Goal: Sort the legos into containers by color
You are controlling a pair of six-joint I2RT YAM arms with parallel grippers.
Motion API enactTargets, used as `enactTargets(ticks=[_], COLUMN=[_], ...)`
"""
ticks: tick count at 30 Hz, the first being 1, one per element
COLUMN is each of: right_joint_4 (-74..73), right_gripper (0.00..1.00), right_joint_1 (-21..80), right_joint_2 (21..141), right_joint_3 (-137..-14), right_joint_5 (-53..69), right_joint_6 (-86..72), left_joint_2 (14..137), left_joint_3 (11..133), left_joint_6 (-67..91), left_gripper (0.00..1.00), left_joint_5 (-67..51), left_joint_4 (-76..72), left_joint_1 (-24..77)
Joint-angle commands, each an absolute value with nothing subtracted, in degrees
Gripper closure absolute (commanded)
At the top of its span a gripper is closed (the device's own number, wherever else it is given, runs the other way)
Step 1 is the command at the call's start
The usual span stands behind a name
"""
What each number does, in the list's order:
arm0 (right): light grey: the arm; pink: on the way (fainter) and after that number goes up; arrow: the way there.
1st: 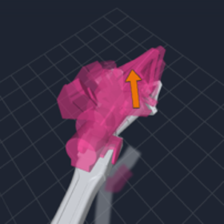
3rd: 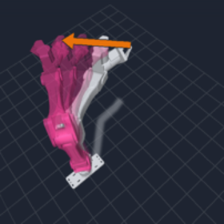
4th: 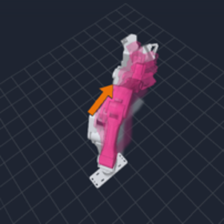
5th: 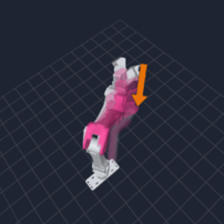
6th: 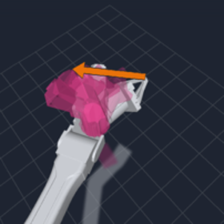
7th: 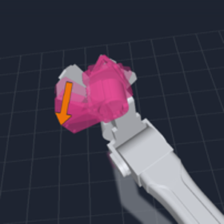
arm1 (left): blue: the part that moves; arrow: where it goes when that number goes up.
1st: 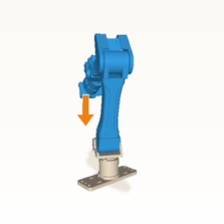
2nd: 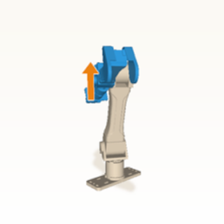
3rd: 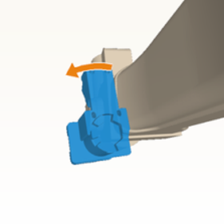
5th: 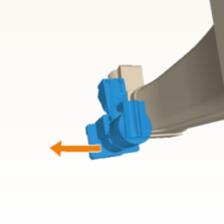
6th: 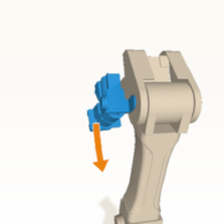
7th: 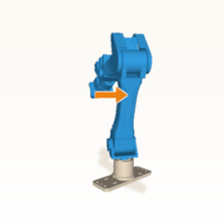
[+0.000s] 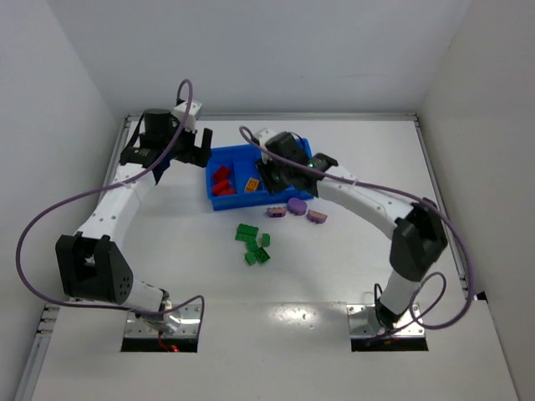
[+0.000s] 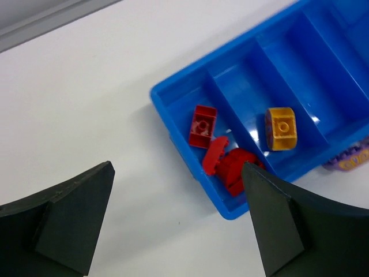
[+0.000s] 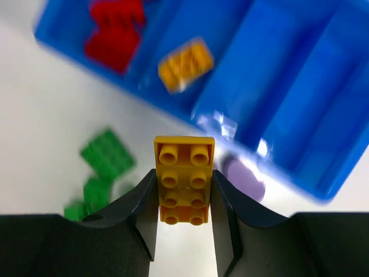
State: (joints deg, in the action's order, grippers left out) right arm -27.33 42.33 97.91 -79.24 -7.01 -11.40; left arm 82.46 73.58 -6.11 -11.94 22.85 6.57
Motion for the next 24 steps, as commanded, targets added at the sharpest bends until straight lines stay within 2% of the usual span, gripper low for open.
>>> enactTargets(ticks=[1, 9, 19, 22, 23, 24], right_joint_4=[-26.36, -30.85, -30.23, -29.01, -29.00, -29.00], right_gripper=[0.92, 0.90, 0.77, 0.61, 0.50, 0.44], right_joint_1=[40.96, 38.50, 35.43, 35.42, 35.42, 35.42], right_joint_2=[106.15, 127.25, 137.28, 137.29, 137.29, 137.29], right_joint_3=[-91.71, -118.97, -122.61, -122.61, -122.61, -122.61], right_joint_5=[-6.42, -0.97, 2.80, 4.56, 5.53, 6.23], right_joint_6=[-9.05, -9.76, -9.06, -8.35, -8.35, -7.74], left_joint_2=[80.16, 82.62, 79.81, 79.19, 79.19, 79.19], left_joint_3=[74.97, 78.84, 75.51, 74.01, 74.00, 73.39], left_joint_6=[0.95, 5.27, 1.24, -0.96, -0.97, -0.97], left_gripper=[0.00, 0.00, 0.00, 0.00, 0.00, 0.00], left_joint_5=[-3.38, -4.04, -7.64, -10.45, -10.46, -10.98], left_joint_4=[19.17, 19.69, 20.21, 20.21, 20.21, 20.21], left_joint_1=[4.49, -2.45, -3.78, -3.78, -3.78, -3.78])
